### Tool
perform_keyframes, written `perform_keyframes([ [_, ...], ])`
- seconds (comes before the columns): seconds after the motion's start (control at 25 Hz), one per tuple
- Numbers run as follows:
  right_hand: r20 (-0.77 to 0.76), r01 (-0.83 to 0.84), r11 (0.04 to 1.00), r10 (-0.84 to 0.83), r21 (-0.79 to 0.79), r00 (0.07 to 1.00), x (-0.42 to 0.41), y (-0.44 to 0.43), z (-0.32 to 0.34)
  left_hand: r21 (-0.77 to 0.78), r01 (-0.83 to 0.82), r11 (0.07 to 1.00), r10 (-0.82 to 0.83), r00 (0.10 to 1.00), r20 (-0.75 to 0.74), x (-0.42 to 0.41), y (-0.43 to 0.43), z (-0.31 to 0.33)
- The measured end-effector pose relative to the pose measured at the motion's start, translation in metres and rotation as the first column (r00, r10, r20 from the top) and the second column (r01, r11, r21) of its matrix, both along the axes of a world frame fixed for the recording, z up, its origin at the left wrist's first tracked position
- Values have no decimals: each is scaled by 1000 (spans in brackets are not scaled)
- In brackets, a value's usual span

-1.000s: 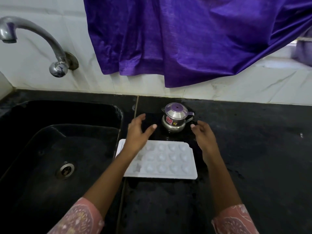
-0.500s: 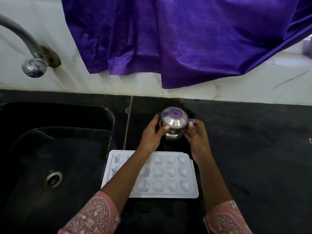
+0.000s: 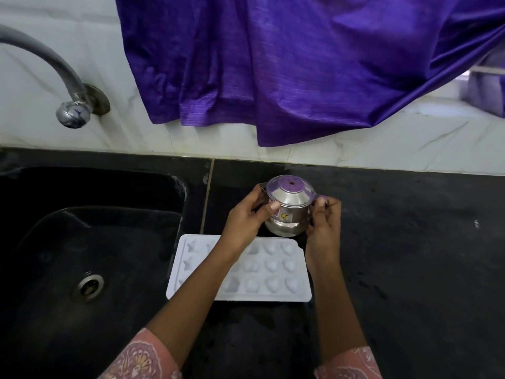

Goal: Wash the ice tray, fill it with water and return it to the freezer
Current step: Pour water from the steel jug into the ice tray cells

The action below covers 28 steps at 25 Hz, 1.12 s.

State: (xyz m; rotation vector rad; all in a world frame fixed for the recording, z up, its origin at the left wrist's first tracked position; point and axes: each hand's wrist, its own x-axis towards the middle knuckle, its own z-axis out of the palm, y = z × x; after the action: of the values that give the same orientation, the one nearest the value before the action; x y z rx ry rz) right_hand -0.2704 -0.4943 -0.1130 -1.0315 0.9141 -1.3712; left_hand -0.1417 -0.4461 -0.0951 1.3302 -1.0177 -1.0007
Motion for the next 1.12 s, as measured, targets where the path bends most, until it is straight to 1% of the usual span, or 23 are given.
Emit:
perform_keyframes([
  [0.12, 134, 78, 997, -75, -21, 988, -4, 14, 21, -15, 28, 1000, -27, 999, 34, -13, 15, 12],
  [0.2, 193, 109, 994, -104, -15, 976, -9, 22, 31, -9, 53, 999, -52, 996, 69, -19, 23, 15],
  [0.24, 210, 119, 993, -114, -12, 971, -13, 25, 34, -1, 65, 998, -65, 992, 110, -20, 28, 15],
  [0.28, 216, 126, 992, -121, -11, 969, -17, 27, 36, 19, 70, 997, -72, 979, 190, -18, 33, 13],
  [0.32, 211, 136, 991, -131, -13, 969, -22, 28, 37, 44, 58, 997, -69, 948, 309, -14, 39, 9],
  [0.4, 177, 165, 986, -160, -16, 971, -32, 30, 36, 73, 2, 997, -43, 831, 555, 2, 56, -6],
  [0.44, 160, 179, 984, -174, -19, 972, -36, 30, 35, 71, -33, 997, -19, 777, 629, 14, 66, -14],
  [0.52, 146, 195, 980, -189, -32, 971, -45, 31, 32, 62, -115, 991, 38, 708, 706, 39, 87, -31],
  [0.6, 139, 207, 978, -200, -38, 970, -54, 31, 28, 112, -220, 969, 60, 649, 758, 64, 104, -43],
  [0.72, 128, 221, 975, -217, -23, 968, -61, 29, 23, 222, -305, 926, -11, 568, 823, 86, 122, -53],
  [0.8, 115, 225, 974, -223, -8, 968, -64, 28, 20, 265, -311, 913, -57, 545, 836, 89, 127, -56],
  [0.92, 89, 222, 975, -222, 11, 971, -65, 27, 17, 364, -270, 891, -170, 545, 821, 86, 128, -54],
  [1.0, 72, 225, 974, -225, 15, 972, -66, 26, 17, 408, -238, 881, -245, 508, 826, 84, 126, -54],
  [1.04, 70, 224, 974, -225, 17, 972, -66, 25, 17, 414, -232, 880, -257, 500, 827, 83, 125, -55],
  [1.12, 63, 221, 975, -223, 27, 973, -67, 25, 17, 415, -227, 881, -250, 521, 816, 81, 123, -58],
])
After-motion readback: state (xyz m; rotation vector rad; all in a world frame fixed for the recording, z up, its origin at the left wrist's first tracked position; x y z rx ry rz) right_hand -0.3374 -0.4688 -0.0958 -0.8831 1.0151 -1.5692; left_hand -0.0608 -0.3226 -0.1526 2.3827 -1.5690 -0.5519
